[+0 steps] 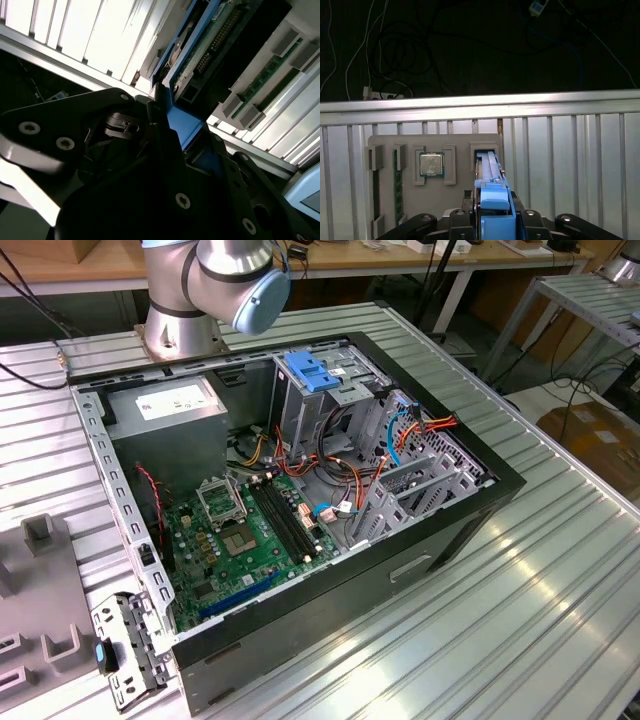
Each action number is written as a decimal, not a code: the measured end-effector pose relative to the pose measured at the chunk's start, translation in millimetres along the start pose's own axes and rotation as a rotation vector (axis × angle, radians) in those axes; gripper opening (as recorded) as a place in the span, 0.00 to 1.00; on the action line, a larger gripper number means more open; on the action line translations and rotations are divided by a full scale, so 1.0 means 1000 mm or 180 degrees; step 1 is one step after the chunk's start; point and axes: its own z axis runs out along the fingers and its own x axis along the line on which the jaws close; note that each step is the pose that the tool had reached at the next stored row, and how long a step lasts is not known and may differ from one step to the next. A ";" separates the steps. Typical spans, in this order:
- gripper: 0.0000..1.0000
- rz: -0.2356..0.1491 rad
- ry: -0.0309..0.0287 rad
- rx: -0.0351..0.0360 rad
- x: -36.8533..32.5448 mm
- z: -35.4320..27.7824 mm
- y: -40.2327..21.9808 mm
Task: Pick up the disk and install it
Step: 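Pick up the disk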
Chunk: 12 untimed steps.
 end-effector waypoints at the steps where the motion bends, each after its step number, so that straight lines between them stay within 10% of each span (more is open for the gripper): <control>1: 0.37 0.0000 0.0000 0.0000 0.0000 -0.0009 0.0000; 12: 0.37 0.0000 0.0000 0.0000 0.0000 -0.0121 -0.0001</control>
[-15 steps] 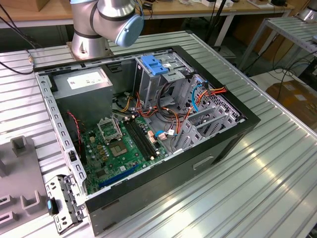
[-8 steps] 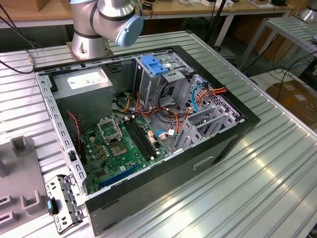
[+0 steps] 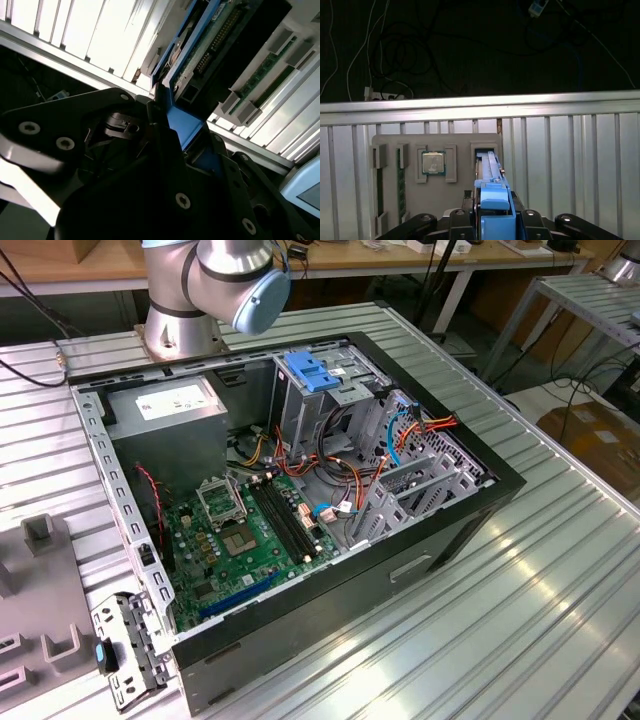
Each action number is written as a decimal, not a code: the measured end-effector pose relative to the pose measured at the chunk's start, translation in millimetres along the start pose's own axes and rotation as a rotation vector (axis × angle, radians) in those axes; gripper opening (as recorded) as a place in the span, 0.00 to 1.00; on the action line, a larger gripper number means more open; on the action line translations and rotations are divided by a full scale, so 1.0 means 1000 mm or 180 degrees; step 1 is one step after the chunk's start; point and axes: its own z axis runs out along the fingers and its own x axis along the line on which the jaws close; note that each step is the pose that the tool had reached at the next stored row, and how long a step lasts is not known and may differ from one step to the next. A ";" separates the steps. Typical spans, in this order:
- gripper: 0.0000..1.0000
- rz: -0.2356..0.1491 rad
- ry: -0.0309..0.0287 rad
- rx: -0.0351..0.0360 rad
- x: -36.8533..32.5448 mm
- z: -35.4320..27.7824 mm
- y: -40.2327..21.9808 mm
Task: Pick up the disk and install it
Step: 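Pick up the disk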
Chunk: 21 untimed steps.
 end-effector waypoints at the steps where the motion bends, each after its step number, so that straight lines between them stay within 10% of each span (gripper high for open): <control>1: 0.37 0.0000 0.0000 0.0000 0.0000 -0.0015 0.0000; 21: 0.37 0.0000 0.0000 0.0000 0.0000 -0.0344 -0.0003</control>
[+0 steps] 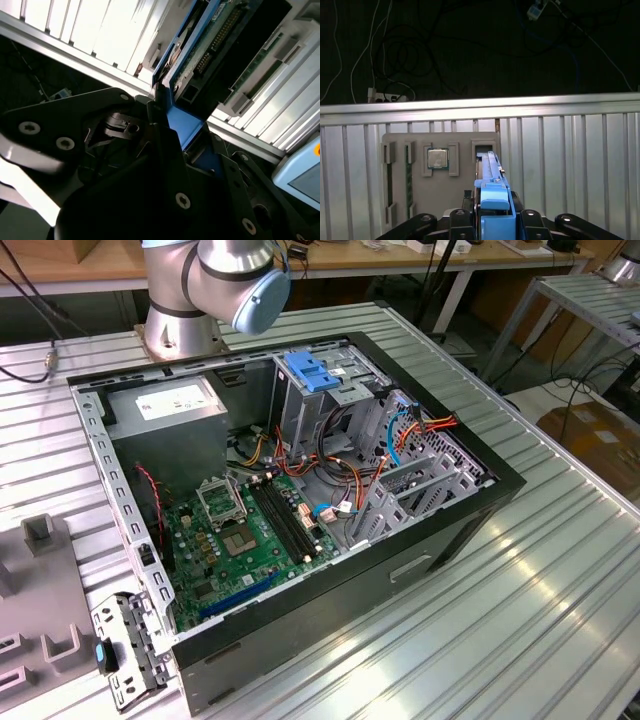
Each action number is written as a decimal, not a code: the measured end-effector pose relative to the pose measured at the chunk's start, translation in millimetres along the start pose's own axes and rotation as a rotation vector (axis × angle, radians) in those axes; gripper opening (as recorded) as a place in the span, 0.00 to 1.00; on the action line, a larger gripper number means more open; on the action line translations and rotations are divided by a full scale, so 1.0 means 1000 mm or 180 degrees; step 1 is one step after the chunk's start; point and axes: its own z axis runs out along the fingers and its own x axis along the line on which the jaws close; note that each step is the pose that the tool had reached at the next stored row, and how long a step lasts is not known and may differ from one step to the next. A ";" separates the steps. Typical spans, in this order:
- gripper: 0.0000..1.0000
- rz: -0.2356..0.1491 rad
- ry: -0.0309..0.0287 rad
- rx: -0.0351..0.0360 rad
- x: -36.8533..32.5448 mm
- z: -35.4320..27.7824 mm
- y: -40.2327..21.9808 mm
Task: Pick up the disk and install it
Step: 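Pick up the disk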
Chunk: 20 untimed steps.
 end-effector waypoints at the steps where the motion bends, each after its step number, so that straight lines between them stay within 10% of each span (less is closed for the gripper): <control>1: 0.37 0.0000 0.0000 0.0000 0.0000 -0.0013 0.0000; 20: 0.37 0.0000 0.0000 0.0000 0.0001 -0.0337 -0.0003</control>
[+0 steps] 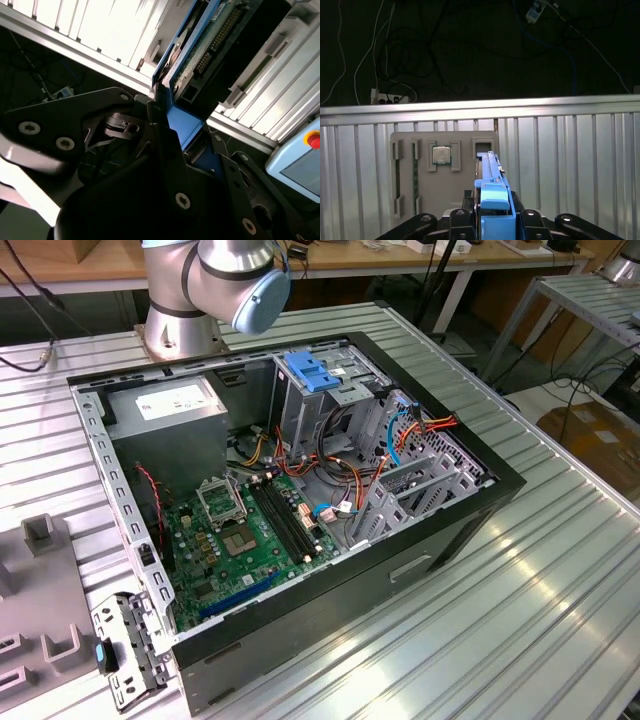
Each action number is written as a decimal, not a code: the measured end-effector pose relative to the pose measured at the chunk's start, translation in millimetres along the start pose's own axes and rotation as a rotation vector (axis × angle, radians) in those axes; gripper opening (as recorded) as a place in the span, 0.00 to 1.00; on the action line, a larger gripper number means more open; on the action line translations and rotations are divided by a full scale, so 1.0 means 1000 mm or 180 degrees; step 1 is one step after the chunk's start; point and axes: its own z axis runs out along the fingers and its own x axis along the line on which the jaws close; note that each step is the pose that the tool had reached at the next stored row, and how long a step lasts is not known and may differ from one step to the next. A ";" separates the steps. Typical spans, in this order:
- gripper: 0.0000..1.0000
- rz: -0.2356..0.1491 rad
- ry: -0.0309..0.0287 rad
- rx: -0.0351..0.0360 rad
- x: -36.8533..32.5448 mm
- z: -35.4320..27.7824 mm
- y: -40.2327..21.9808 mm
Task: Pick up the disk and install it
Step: 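Pick up the disk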
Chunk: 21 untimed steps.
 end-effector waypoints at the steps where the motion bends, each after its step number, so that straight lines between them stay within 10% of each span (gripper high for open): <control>1: 0.37 0.0000 0.0000 0.0000 0.0000 -0.0014 0.0000; 21: 0.37 0.0000 0.0000 0.0000 0.0001 -0.0442 -0.0004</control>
